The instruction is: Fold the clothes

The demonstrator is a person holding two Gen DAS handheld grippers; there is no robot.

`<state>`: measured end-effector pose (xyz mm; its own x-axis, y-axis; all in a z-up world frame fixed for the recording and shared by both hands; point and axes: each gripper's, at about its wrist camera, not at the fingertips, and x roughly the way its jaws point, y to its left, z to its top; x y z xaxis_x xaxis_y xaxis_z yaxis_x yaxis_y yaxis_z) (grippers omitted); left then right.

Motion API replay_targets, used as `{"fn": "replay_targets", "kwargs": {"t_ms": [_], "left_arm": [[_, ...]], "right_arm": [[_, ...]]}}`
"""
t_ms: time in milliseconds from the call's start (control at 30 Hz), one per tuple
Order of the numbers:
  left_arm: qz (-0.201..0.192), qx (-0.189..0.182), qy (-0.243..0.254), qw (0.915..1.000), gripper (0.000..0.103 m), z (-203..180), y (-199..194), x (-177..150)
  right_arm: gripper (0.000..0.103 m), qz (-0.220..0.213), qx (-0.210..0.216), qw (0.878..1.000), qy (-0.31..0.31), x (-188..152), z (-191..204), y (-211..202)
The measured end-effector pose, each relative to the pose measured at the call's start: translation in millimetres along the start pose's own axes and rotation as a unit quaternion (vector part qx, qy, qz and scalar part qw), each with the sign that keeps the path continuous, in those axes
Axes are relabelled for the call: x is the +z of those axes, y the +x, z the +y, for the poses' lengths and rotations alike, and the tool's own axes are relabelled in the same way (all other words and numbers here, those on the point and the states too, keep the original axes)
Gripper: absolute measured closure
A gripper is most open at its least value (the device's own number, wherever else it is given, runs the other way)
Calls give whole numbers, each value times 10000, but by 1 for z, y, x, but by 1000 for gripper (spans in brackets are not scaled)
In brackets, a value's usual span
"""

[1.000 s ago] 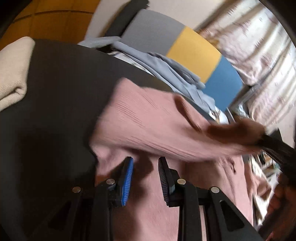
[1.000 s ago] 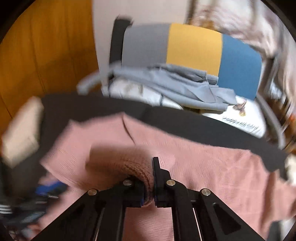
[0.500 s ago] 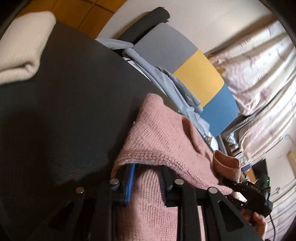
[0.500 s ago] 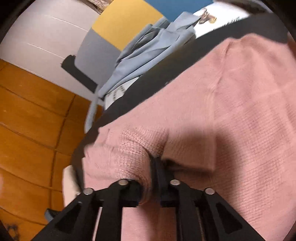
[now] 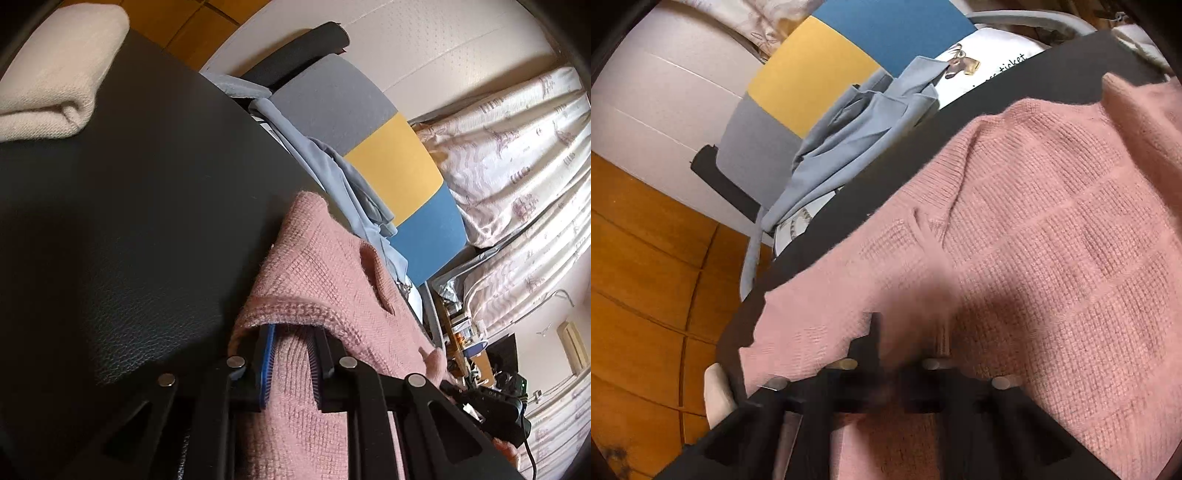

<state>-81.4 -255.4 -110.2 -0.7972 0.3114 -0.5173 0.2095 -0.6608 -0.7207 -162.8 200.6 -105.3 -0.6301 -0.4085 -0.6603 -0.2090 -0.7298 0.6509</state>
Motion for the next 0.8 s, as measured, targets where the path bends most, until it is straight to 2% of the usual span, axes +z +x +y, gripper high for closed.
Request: {"fn": "replay_targets", "kwargs": {"t_ms": [67, 167, 267, 300, 367, 400, 467, 567, 600, 667, 700, 733, 800], "left_arm": [[-61, -53, -147, 9999, 90, 6, -2, 0], [-120, -90, -280, 9995, 94, 11, -4, 0], [-113, -60, -272, 9995, 95, 11, -3, 0], [-105, -49, -269, 9996, 96, 11, -3, 0], [-59, -20, -257, 9997, 97, 10, -2, 1], [29, 35, -224, 9997, 97, 7, -2, 1], [206, 148, -159, 9996, 97, 1, -3, 3], [382, 380, 202, 9983, 95, -7, -21, -4], [409, 471, 322, 9975, 91, -9, -29, -7], [223, 680, 465, 9964, 87, -7, -50, -8], [14, 882, 504, 9948, 86, -6, -62, -8], [-138, 929, 478, 9944, 86, -5, -69, -6], [-239, 836, 538, 9948, 86, -13, -69, 2]], "right_arm": [[97, -72, 129, 9999, 12, -1, 2, -11], [97, -349, -128, 9986, -371, -6, 4, -28], [97, 43, -451, 9987, -248, -13, -15, -11], [97, 236, -365, 9990, -83, -15, -24, -5], [97, 172, -119, 9997, 159, -16, -35, -7], [93, 151, -28, 9996, 242, -15, -37, -8], [92, 241, 47, 9991, 340, -13, -40, -11], [89, 387, 140, 9981, 456, -9, -44, -11], [89, 398, 112, 9981, 460, -8, -44, -11], [88, 156, -99, 9998, 55, -10, -31, -21], [80, 2, -224, 9996, -198, -11, -23, -27], [70, -152, -348, 9983, -451, -12, -15, -34], [66, -459, -595, 9926, -956, -14, 0, -46]]}}
